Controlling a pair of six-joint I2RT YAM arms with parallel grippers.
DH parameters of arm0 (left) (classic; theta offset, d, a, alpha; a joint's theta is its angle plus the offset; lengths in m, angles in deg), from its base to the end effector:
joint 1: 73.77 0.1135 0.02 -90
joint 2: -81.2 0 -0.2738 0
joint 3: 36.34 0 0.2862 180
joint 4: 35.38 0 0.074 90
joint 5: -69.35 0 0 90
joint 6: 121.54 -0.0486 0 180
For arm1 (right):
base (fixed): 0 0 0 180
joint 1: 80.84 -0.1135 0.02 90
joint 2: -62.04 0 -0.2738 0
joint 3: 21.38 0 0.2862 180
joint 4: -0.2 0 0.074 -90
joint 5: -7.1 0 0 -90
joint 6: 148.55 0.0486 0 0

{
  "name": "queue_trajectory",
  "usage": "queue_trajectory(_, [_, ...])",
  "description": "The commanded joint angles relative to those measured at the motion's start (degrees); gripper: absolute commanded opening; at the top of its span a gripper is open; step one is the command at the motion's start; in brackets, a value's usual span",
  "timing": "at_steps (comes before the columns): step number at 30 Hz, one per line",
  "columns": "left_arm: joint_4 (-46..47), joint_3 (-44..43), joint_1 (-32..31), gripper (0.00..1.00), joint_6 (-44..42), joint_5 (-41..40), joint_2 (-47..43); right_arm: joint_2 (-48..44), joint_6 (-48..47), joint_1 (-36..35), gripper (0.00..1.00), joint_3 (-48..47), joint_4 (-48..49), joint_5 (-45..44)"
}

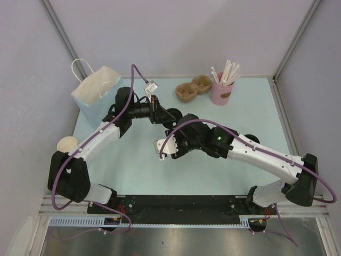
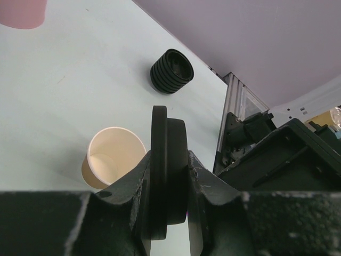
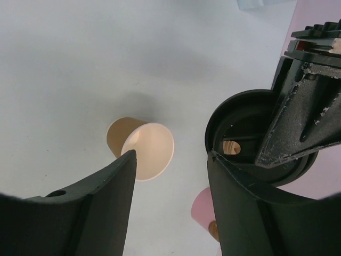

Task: Pack the takeout coffee

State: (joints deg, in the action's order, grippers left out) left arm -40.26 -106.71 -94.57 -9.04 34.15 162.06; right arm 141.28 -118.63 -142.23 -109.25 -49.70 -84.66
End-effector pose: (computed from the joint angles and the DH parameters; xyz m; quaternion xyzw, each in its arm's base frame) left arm 0.3190 -0.1636 0.3047 0.2685 0.7102 -0.5387 0.3652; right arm 0.1660 0.3013 0.3446 -0.7915 0.4508 -0.0093 0.4126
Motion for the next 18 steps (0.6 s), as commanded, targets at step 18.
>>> queue_trajectory(18, [2.5,0.2,0.4,0.23,1.3,3.5,-2.9,0.4,0.8,0.0,0.57,-2.7,1.2,2.2])
